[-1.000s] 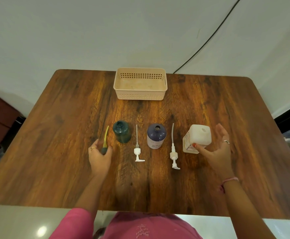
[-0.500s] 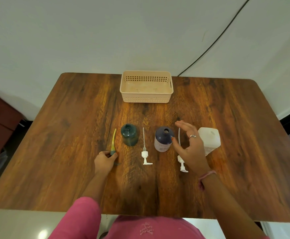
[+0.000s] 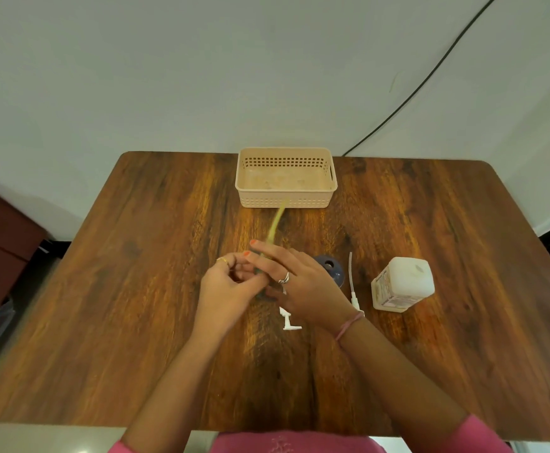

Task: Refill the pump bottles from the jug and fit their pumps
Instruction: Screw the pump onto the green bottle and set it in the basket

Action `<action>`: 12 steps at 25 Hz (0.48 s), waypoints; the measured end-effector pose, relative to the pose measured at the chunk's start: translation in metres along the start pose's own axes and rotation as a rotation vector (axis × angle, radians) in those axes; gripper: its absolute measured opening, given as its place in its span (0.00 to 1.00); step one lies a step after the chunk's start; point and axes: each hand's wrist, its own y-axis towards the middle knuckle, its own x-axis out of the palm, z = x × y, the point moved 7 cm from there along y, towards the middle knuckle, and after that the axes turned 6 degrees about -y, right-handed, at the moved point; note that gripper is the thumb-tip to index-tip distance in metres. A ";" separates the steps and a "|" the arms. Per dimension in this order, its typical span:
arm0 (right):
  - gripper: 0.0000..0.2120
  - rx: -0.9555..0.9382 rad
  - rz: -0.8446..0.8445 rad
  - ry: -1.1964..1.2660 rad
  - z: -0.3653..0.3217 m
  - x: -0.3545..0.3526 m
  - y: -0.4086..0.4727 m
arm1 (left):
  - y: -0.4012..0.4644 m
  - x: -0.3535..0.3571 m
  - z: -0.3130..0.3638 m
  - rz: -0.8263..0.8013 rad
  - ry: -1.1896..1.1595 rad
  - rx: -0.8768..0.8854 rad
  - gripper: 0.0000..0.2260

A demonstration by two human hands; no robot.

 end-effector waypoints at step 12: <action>0.17 0.611 0.261 0.612 0.084 -0.011 -0.017 | 0.065 -0.009 -0.120 -0.236 0.315 -0.166 0.47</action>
